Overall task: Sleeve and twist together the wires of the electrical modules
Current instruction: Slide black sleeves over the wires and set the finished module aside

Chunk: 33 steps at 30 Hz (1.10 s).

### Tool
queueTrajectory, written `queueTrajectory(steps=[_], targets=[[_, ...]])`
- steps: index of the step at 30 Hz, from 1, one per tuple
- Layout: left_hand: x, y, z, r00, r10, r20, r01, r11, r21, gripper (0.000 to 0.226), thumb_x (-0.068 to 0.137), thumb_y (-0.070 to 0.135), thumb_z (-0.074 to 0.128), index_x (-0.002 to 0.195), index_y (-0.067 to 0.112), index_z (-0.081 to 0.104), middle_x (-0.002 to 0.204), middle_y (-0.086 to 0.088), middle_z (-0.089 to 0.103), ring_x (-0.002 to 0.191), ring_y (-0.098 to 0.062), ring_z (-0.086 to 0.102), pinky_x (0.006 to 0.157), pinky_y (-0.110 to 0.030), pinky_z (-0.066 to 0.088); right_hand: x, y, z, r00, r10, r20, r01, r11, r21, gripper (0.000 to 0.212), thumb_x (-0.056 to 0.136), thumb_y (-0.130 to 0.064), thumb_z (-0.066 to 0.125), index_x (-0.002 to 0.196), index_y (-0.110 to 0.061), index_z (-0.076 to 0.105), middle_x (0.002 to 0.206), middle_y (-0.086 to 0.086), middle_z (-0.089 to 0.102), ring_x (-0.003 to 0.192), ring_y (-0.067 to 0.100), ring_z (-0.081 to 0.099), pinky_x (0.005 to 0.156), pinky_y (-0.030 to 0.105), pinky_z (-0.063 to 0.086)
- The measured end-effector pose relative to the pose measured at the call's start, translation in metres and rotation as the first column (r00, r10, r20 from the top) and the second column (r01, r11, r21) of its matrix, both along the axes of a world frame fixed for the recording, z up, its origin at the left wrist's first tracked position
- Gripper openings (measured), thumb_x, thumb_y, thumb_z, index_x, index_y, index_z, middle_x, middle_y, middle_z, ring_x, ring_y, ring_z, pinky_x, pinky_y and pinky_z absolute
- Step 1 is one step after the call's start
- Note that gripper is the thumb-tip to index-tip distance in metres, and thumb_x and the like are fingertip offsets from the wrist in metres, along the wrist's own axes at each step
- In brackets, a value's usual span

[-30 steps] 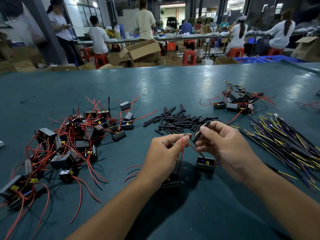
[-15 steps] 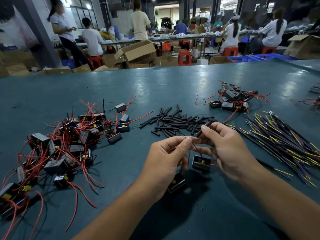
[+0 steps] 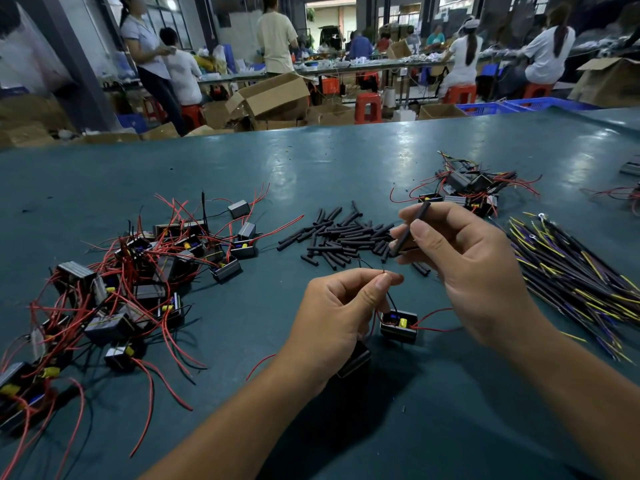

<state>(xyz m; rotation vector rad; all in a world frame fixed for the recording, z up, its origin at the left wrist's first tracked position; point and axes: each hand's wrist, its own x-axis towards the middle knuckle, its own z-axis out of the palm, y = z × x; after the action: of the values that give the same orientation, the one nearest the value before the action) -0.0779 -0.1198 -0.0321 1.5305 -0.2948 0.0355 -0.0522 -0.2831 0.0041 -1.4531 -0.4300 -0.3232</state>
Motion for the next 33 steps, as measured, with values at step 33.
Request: queueTrajectory(steps=[33], targets=[[0.004,0.009,-0.004,0.996,-0.084,0.008,0.084,0.996,0.028,0.016,0.093,0.022,0.069,0.107,0.017,0.076,0.076,0.005,0.068,0.06,-0.01,0.05,0.054,-0.023,0.045,-0.004,0.004,-0.003,0.997,0.061,0.053,-0.051,0.984,-0.168,0.02,0.09,-0.018,0.059,0.105,-0.007,0.065,0.09,0.007,0.072,0.08,0.009,0.069,0.075,0.017,0.053]])
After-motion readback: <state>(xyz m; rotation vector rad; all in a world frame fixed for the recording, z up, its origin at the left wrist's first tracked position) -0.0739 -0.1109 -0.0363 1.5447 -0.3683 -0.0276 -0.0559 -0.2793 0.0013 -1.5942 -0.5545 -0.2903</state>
